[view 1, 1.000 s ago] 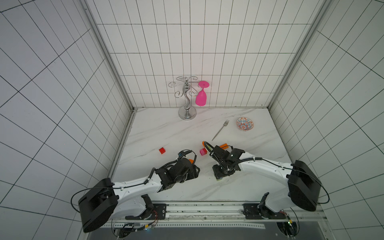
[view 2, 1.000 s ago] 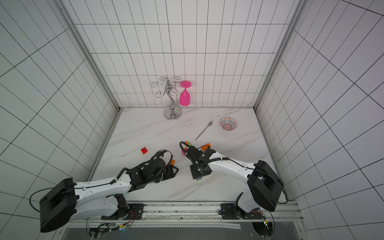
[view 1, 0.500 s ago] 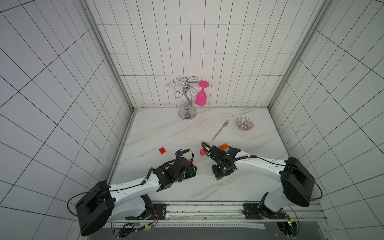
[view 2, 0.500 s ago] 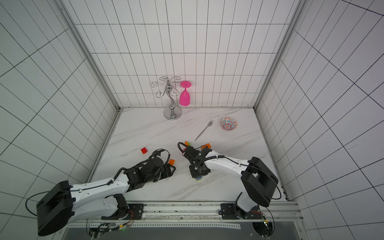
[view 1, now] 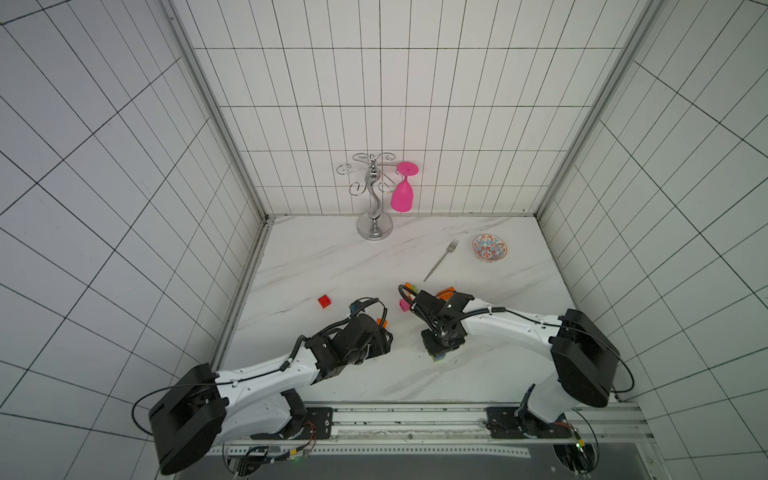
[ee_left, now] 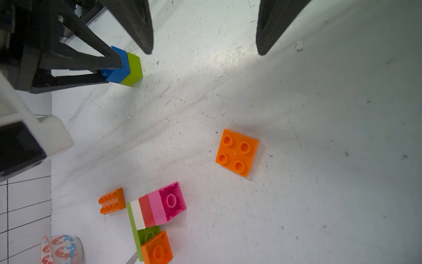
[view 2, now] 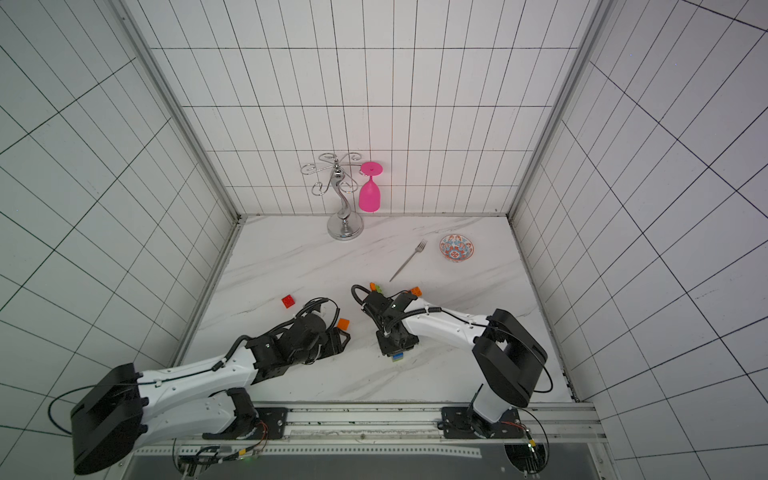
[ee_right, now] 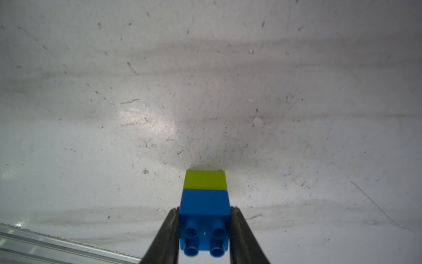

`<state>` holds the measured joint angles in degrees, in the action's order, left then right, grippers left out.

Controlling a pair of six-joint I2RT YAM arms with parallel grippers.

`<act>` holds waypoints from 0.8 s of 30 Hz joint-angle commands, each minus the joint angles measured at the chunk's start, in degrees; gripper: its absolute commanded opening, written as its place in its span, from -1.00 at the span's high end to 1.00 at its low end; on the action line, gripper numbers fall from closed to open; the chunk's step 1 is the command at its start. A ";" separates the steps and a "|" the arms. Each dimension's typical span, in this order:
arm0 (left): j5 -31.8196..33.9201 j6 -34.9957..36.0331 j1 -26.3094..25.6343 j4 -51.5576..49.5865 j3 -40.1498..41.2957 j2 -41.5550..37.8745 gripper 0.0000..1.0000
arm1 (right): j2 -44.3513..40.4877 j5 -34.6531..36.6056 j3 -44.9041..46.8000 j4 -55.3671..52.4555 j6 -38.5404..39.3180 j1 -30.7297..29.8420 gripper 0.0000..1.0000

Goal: Assemble the letter r with lego
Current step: Pick up the lego brick from the center of the board.

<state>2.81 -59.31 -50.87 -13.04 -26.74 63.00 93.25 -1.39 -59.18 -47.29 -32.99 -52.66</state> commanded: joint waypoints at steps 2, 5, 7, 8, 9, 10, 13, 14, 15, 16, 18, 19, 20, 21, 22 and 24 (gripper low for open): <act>1.07 1.25 1.73 -2.30 -0.35 -2.54 -0.28 | 7.45 -2.92 4.79 1.28 0.12 -0.77 1.00; 1.25 1.94 3.32 -3.79 -0.57 -4.35 -0.28 | 10.55 -3.77 6.23 3.06 0.12 -1.11 1.00; 1.67 2.26 4.38 -4.72 -0.59 -5.54 -0.28 | 12.48 -4.02 6.95 4.02 0.12 -1.33 1.00; 2.05 2.55 4.70 -5.03 -0.58 -6.12 -0.28 | 13.22 -4.27 7.10 4.36 0.23 -1.45 1.00; 2.61 2.70 5.05 -5.43 -0.52 -6.77 -0.28 | 14.18 -4.43 7.25 4.72 0.37 -1.52 1.00; 3.46 2.95 5.29 -5.87 -0.45 -7.30 -0.28 | 14.98 -4.33 7.32 4.98 0.47 -1.69 1.00; 4.04 3.57 7.25 -8.64 -1.18 -8.63 -0.28 | 17.19 -6.10 8.00 7.33 0.73 -1.80 1.00; 4.22 3.84 8.27 -10.32 -1.77 -8.68 -0.28 | 17.64 -7.33 8.36 8.20 0.84 -1.83 1.00; 4.69 4.24 9.65 -12.64 -2.62 -8.77 -0.28 | 17.83 -8.35 8.64 8.88 0.94 -1.74 1.00; 5.36 4.89 11.25 -15.35 -3.78 -8.77 -0.29 | 17.56 -9.04 8.58 9.29 1.18 -1.53 1.00; 6.83 6.32 14.71 -20.82 -6.38 -8.44 -0.32 | 14.95 -10.36 8.16 9.49 1.74 -0.75 1.00; 7.41 7.33 16.58 -23.22 -8.02 -8.08 -0.35 | 12.41 -11.23 7.87 9.68 1.83 0.05 1.00; 7.86 8.51 18.11 -24.87 -9.42 -7.77 -0.37 | 9.63 -12.00 7.36 9.83 2.13 0.76 1.00; 8.44 9.63 20.18 -26.89 -11.03 -6.95 -0.38 | 5.92 -12.47 6.52 9.80 2.34 1.46 1.00; 8.70 10.72 22.23 -28.48 -12.69 -6.01 -0.40 | 2.24 -12.48 5.36 9.55 2.53 2.11 1.00; 8.63 12.38 26.09 -29.96 -15.20 -3.68 -0.42 | -4.82 -12.64 2.88 9.19 3.34 3.20 1.00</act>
<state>8.75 -50.89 -28.25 -36.77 -38.65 57.14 90.85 -6.66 -57.60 -45.15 -31.14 -50.11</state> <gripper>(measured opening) 0.706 0.328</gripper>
